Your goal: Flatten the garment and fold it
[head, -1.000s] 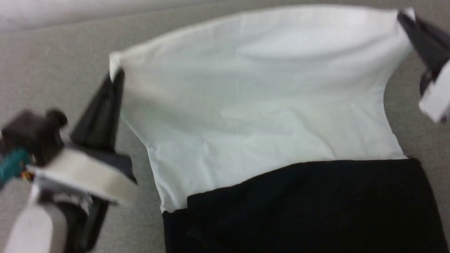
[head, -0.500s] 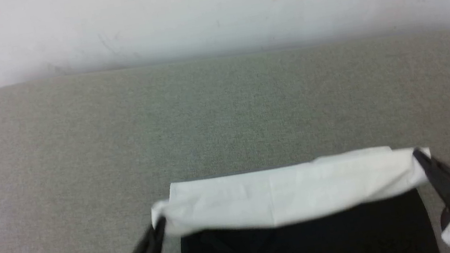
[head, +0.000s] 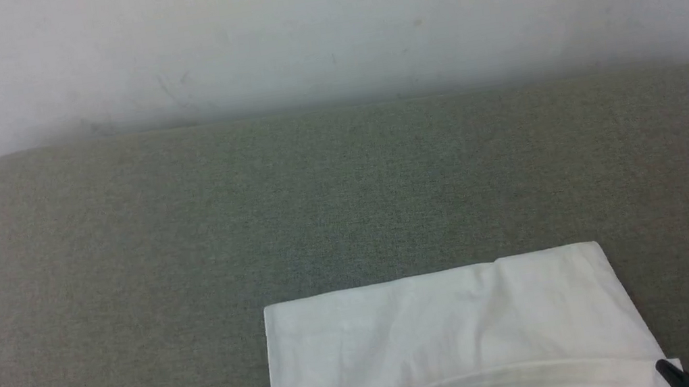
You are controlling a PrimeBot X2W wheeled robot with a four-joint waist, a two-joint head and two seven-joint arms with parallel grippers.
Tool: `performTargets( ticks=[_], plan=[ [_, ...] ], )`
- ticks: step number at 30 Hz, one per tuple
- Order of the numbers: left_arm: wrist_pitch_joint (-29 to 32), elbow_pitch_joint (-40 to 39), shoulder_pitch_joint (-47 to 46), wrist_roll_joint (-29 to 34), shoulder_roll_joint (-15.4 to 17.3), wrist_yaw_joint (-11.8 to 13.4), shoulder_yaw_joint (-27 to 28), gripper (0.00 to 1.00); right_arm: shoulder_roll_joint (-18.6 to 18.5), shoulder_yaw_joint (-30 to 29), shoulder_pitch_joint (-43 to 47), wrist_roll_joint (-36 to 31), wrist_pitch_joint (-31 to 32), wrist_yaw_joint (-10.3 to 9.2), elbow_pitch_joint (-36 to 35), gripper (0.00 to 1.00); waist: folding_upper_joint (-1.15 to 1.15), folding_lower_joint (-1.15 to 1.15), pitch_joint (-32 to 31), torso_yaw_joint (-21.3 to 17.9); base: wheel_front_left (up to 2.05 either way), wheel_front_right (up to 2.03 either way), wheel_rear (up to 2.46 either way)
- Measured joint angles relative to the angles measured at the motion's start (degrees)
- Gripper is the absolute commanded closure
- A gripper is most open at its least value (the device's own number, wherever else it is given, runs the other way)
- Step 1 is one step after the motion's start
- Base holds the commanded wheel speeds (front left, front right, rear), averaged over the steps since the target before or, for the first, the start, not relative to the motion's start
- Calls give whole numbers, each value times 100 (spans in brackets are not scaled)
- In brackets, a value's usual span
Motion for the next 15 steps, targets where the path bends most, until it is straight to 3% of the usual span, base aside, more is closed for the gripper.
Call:
performTargets(
  ticks=[4, 7, 8, 9, 10, 15],
  plan=[
    [358, 224, 209, -191, 122, 66, -22, 100, -1, 70, 134, -135, 230, 0, 120, 100, 0, 0, -61, -65, 0, 0, 0],
    [760, 335, 350, -343, 235, 179, -110, 100, -2, 186, 287, -315, 524, 0, 210, 85, 0, 0, -115, -113, 0, 0, 0],
    [825, 354, 381, -353, 254, 218, -121, 100, -1, 158, 322, -344, 576, 0, 233, 72, 0, 0, -133, -127, 0, 0, 0],
    [816, 367, 379, -352, 248, 261, -104, 65, -3, 134, 348, -376, 608, 0, 247, 58, 0, 0, -150, -138, 0, 0, 0],
    [779, 365, 372, -342, 240, 297, -79, 0, -4, 119, 357, -409, 599, 0, 241, 0, 0, 0, -167, -147, 0, 0, 0],
    [597, 285, 265, -347, 125, 298, -16, 0, 0, 44, 297, -455, 472, 0, 241, 0, 0, 0, -216, -188, 0, 0, 0]
  ],
)
